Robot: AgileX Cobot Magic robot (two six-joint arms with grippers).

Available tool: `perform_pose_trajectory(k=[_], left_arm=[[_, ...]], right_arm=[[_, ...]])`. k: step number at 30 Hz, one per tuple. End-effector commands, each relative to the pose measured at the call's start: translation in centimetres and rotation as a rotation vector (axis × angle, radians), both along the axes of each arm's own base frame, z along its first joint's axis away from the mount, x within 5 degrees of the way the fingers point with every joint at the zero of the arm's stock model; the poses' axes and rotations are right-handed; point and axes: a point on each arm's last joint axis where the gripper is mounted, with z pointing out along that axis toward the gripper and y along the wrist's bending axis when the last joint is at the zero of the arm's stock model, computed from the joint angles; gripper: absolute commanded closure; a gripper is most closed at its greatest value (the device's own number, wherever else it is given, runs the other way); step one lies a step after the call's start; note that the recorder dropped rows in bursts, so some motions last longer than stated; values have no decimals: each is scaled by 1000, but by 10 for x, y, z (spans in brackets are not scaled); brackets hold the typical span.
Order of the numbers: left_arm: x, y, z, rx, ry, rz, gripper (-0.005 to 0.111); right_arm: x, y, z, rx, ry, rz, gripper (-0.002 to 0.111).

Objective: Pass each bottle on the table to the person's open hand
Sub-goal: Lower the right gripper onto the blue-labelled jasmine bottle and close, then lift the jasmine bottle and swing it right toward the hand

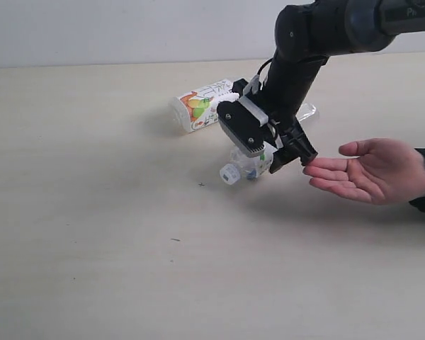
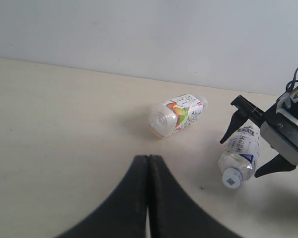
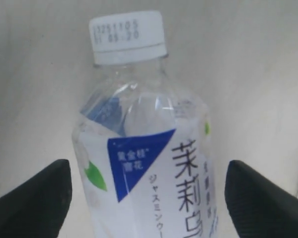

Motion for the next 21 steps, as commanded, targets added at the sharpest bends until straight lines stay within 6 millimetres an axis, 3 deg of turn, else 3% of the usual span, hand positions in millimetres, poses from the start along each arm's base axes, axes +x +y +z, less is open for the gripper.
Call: perform_pose_trajectory(k=[1, 8, 15, 21], left_arm=[[-1, 0, -1, 0, -2, 1, 107], [-1, 0, -1, 0, -2, 1, 107], [-1, 0, -1, 2, -3, 1, 107], [-1, 0, -1, 2, -3, 1, 107]], right_arm=[[0, 1, -1, 1, -3, -10, 47], [0, 1, 9, 22, -12, -67, 108], [-5, -3, 63, 108, -100, -135, 108], [-17, -11, 120, 269, -123, -456, 108]])
